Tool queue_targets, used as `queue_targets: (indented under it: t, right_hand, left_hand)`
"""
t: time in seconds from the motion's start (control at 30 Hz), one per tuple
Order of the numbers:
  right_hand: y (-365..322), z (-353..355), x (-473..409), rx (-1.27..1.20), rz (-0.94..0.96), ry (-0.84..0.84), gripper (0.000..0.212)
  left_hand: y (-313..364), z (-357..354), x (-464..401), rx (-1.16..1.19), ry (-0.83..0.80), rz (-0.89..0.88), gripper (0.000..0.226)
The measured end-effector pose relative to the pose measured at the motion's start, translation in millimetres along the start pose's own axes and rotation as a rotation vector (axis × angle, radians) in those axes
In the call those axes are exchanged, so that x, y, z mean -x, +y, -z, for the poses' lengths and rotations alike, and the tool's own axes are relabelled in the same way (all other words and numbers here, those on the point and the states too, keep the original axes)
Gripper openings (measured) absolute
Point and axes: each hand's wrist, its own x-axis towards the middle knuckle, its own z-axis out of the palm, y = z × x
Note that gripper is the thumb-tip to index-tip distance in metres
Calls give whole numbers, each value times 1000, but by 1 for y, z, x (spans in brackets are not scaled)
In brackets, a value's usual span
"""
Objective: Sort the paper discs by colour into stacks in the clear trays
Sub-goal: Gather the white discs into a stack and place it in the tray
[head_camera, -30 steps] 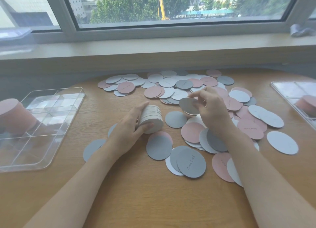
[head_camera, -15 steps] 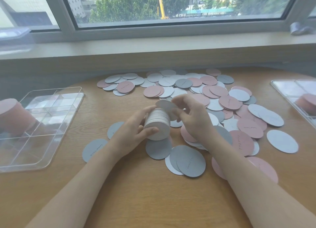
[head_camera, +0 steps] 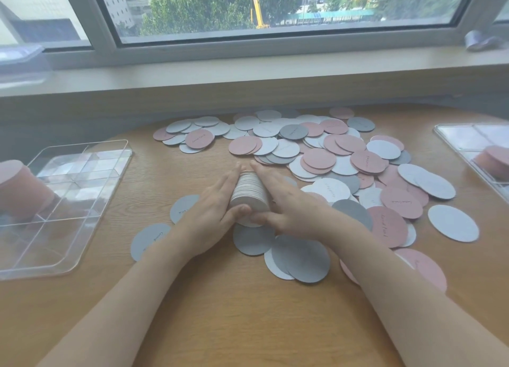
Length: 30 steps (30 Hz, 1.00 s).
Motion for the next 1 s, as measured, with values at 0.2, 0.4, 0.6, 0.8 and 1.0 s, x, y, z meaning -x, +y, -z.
queue_targets:
  t: [0.2, 0.4, 0.6, 0.8, 1.0]
  right_hand:
    - [-3, -8, 0, -26, 50, 23, 86]
    - [-9, 0, 6, -25, 42, 7, 83]
    - [10, 47, 10, -175, -134, 233, 32]
    - [55, 86, 35, 380, -711, 191, 38]
    - [50, 81, 34, 463, -747, 133, 50]
  left_hand:
    - [3, 1, 1, 96, -63, -79, 88]
    - [0, 4, 0, 121, -30, -118, 85]
    - [-1, 6, 2, 84, -33, -91, 83]
    - [-2, 3, 1, 102, -40, -96, 84]
    - [-2, 2, 0, 105, -26, -104, 83]
